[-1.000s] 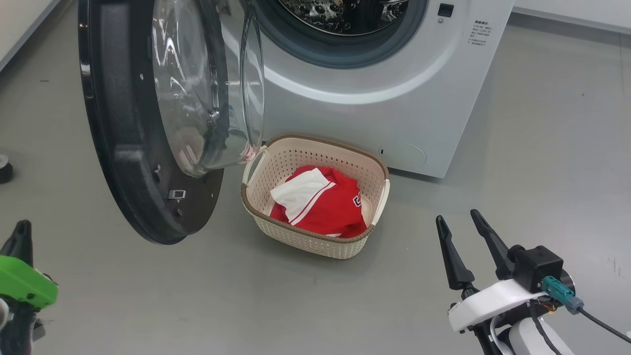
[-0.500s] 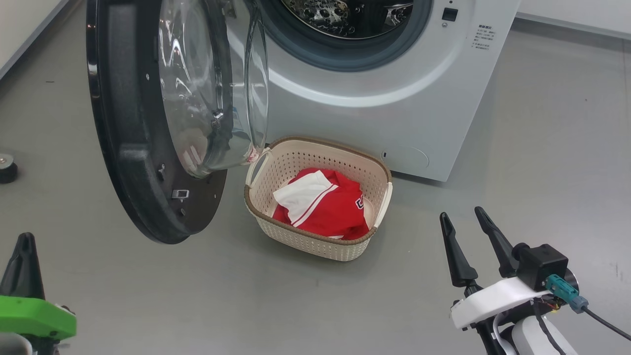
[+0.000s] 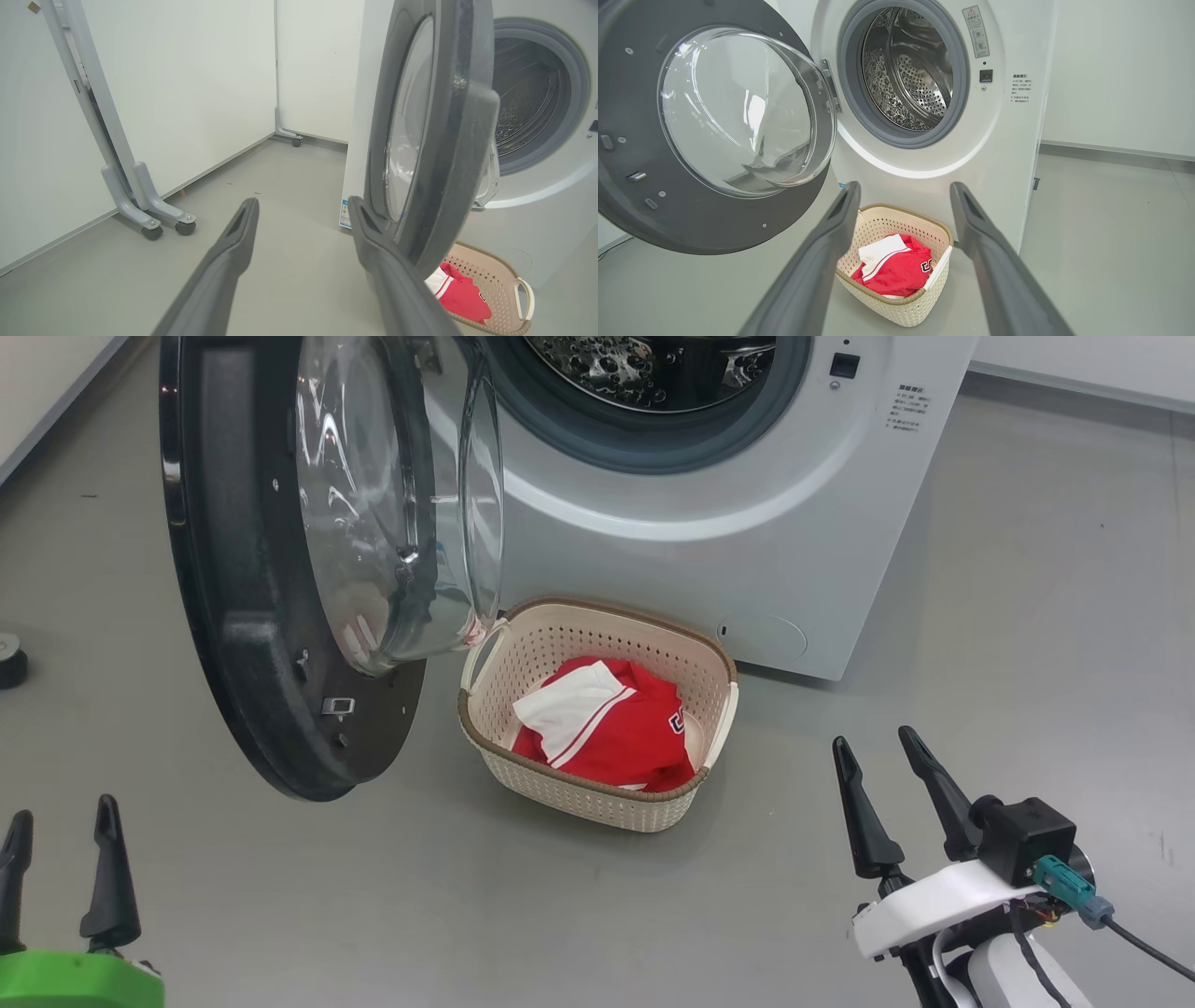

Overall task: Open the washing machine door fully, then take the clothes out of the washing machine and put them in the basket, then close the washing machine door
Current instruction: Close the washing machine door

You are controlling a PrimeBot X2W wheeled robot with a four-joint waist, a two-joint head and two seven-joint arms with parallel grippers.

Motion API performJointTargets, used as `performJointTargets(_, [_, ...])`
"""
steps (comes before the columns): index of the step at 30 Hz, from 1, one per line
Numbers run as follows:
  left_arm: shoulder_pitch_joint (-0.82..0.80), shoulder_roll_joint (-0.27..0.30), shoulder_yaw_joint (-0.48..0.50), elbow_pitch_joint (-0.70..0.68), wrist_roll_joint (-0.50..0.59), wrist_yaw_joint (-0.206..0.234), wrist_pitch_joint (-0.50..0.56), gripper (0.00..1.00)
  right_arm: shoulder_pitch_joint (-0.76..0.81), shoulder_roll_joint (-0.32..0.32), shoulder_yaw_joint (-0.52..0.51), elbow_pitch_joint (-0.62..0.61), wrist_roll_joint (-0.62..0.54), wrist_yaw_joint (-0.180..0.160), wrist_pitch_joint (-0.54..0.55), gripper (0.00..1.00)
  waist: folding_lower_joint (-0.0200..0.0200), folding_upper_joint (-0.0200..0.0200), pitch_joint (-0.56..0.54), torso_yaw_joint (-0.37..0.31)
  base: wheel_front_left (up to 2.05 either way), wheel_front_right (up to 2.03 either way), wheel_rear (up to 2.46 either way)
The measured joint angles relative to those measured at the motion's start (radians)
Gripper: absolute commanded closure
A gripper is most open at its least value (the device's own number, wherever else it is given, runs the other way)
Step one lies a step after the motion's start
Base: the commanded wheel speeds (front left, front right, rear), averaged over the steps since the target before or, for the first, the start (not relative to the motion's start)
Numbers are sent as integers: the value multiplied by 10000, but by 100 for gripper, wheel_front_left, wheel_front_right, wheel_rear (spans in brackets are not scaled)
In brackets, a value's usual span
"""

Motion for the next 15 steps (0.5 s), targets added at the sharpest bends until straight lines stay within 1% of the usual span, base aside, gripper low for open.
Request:
performJointTargets(5, [24, -2, -188, 121, 82, 0, -364, 0, 1, 31, -2, 0, 0, 0, 0, 0, 0, 0, 1, -22, 0, 0, 0])
performJointTargets(15, [28, -2, -370, 362, 82, -42, -545, 0, 1, 35, -33, 0, 0, 0, 0, 0, 0, 0, -14, -32, 0, 0, 0])
